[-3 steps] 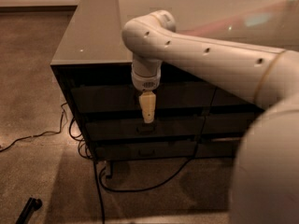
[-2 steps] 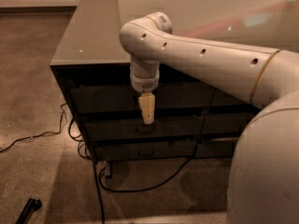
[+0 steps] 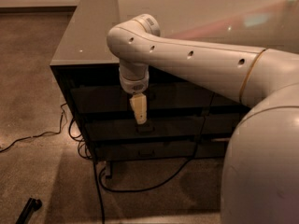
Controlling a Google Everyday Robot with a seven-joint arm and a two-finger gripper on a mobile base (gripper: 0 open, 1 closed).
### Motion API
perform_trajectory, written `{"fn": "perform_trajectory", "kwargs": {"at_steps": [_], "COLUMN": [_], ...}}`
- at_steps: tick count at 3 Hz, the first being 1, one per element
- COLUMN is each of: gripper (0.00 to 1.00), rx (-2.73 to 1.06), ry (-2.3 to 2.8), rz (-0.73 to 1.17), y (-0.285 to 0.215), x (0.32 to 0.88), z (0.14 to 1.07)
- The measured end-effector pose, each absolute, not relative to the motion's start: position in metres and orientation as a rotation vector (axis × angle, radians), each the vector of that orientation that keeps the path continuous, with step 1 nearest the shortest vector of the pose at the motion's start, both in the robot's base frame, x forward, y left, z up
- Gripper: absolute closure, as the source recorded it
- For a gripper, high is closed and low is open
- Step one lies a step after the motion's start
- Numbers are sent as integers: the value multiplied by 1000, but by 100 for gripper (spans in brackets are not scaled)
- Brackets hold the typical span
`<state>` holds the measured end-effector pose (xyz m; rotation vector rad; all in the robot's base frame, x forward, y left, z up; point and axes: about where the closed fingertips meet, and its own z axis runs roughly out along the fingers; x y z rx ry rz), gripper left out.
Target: Open top drawer
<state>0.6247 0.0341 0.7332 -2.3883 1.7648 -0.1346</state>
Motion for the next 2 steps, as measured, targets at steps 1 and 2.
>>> {"fn": "perform_trajectory", "kwargs": {"at_steps": [1,2], "gripper": [0,0], "rx": [-2400,-2377], "ry": [1740,1799], "rz": [-194,-256], "y": [33,20], "x": [650,678], "z": [727,715]}}
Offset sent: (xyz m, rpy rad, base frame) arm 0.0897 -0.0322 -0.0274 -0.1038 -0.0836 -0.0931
